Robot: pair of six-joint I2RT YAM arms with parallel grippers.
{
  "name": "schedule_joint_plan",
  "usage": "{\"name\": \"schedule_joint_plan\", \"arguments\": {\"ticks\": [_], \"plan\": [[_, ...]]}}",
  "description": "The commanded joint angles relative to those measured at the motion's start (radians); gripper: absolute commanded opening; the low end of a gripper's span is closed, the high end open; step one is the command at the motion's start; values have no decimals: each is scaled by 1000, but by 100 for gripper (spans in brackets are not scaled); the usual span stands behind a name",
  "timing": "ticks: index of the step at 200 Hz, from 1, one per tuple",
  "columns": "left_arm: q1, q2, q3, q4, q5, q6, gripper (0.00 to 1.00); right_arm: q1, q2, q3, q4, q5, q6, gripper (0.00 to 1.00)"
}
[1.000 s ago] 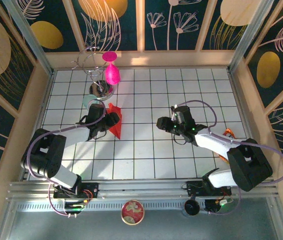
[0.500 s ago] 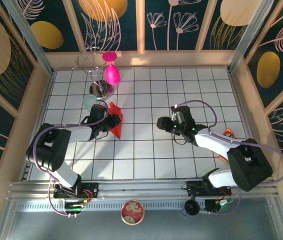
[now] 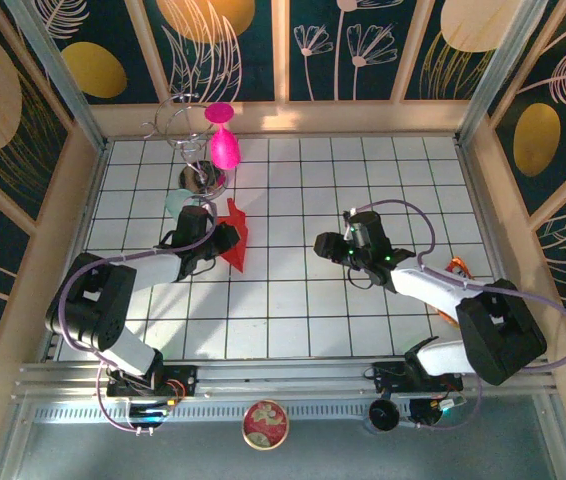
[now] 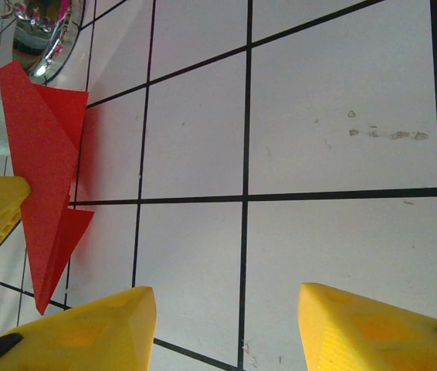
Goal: Fold a paper plane with a square sheet of paper (pick it up from the middle)
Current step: Turn over the paper at the center of the table.
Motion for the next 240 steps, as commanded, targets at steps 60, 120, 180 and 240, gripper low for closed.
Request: {"name": "schedule_joint_plan", "arguments": {"ticks": [60, 120, 180, 240], "plan": [[-196, -71, 244, -515, -426, 156, 10, -35, -145, -53, 76, 27, 57, 52], [-402, 203, 598, -930, -907, 193, 10, -103, -217, -109, 44, 56, 93, 52], [-500, 508, 802, -1137, -1125, 189, 8, -156, -271, -134, -26, 96, 101, 52], [-542, 635, 854, -1116, -1114, 181, 8, -222, -350, -166, -137, 188, 111, 52]]}}
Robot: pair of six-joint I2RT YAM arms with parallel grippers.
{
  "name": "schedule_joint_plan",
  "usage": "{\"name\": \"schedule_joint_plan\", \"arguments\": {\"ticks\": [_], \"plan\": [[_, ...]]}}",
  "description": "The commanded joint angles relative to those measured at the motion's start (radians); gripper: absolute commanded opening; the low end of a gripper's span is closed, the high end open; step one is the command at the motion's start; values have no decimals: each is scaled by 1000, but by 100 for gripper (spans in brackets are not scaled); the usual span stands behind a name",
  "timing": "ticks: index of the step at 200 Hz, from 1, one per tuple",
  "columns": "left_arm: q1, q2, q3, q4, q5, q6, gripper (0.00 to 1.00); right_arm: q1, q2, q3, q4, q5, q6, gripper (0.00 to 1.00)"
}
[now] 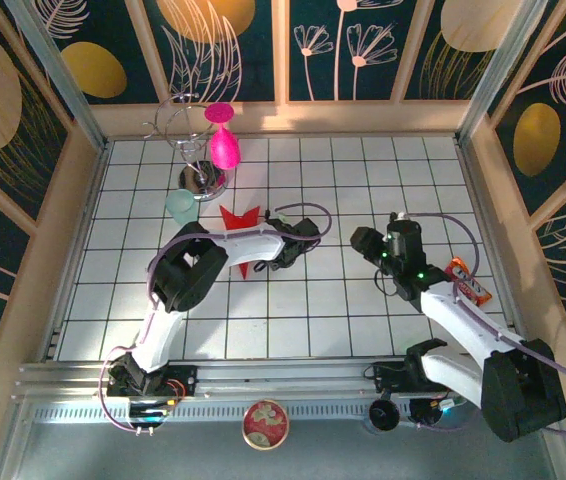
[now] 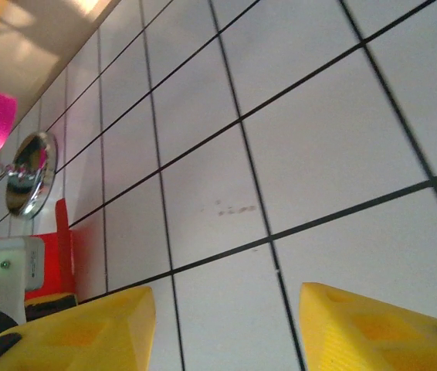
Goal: Fold a paper plane with a square sheet of paper (pick it up from the middle)
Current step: Turn over the paper at the center of the table.
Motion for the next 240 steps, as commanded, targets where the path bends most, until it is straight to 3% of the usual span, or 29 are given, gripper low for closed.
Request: {"name": "schedule_joint_plan", "arguments": {"ticks": [1, 64, 133, 208, 240], "plan": [[-20, 48, 37, -41, -31, 3, 8, -27, -38, -25, -64, 63, 13, 52], [-45, 94, 54, 4, 38, -15, 17, -67, -81, -39, -99, 87, 15, 52], [-46, -10, 1, 146, 242, -61, 35, -68, -71, -40, -75, 79, 12, 52], [-46, -268, -157, 395, 579, -176, 43, -66, -2, 1, -67, -19, -26, 56], [-42, -436, -282, 496, 607, -212, 49, -36, 47, 6, -12, -75, -24, 58]]}}
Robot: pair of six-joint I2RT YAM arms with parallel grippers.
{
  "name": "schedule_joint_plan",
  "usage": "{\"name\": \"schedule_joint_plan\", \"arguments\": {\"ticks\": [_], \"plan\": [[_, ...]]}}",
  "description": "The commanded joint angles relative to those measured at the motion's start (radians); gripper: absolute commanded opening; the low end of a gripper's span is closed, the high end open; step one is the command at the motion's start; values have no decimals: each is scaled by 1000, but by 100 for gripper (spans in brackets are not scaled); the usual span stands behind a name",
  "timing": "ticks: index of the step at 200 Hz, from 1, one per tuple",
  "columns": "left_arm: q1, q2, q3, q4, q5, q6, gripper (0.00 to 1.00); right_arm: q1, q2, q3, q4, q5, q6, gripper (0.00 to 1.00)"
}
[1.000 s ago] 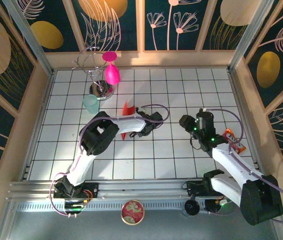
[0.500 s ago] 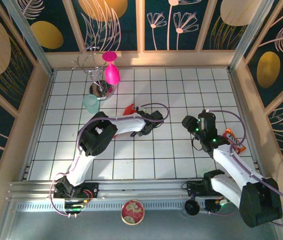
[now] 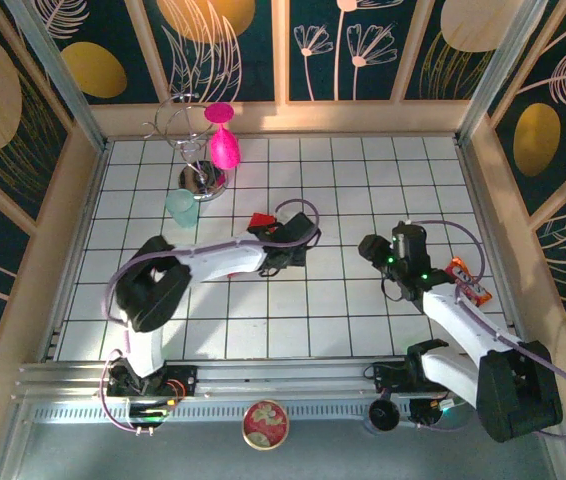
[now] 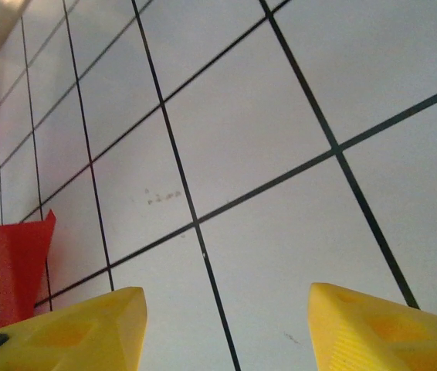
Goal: Fold a paper plane with a square sheet of paper (pick it up from the middle)
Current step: Turn over the paper at the center of the table.
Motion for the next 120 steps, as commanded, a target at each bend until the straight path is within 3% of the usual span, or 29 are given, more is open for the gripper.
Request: {"name": "schedule_joint_plan", "arguments": {"ticks": [1, 53, 84, 120], "plan": [[0, -124, -77, 119, 73, -56, 50, 24, 28, 31, 67, -55, -15, 58], [136, -293, -303, 243, 148, -96, 57, 143, 132, 74, 160, -82, 16, 61], [194, -284, -359, 284, 185, -101, 58, 200, 193, 98, 189, -76, 42, 61], [232, -235, -360, 284, 155, -96, 58, 230, 231, 114, 204, -78, 68, 61]]}}
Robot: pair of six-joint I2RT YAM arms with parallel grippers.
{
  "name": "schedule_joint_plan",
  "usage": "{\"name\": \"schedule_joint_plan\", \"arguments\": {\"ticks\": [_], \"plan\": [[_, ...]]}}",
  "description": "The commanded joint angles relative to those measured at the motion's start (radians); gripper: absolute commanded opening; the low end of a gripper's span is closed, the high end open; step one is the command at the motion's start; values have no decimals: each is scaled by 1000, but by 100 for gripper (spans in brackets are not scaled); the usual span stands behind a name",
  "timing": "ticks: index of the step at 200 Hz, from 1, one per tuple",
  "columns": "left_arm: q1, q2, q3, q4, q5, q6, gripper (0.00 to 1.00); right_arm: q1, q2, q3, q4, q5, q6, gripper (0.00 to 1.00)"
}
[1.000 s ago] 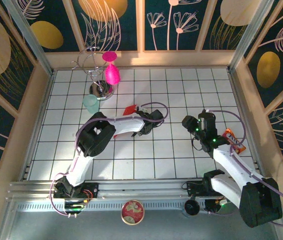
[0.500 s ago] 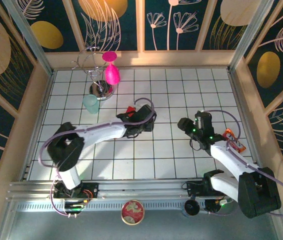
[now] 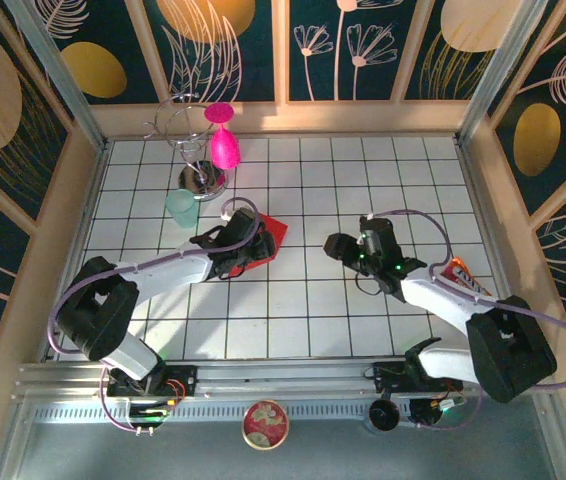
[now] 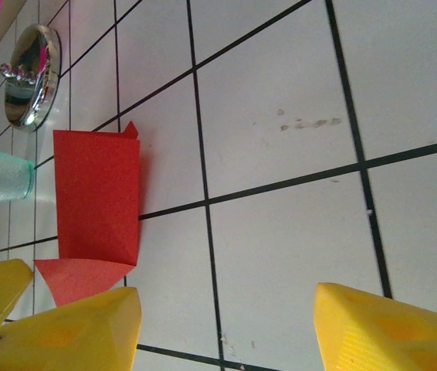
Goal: Fold a paper plane with a square sheet of paper (pick it up from the middle)
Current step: Turn over the paper at the center of the table, then fold the wing for the fifth time at the center of the table.
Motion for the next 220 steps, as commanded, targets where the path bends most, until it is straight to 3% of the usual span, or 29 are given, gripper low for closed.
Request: {"name": "schedule_joint_plan", "arguments": {"ticks": [1, 109, 147, 186, 220], "plan": [[22, 34, 0, 39, -6, -13, 58, 19, 21, 34, 39, -2, 31, 61], [64, 130, -32, 118, 4, -38, 58, 36, 48, 45, 39, -29, 80, 60], [64, 172, -60, 156, 71, -54, 55, 42, 60, 44, 47, -55, 137, 60], [49, 183, -82, 225, 218, -84, 49, 47, 63, 39, 51, -67, 185, 59], [-6, 208, -40, 221, 233, -113, 44, 70, 69, 26, 65, -73, 238, 59]]}}
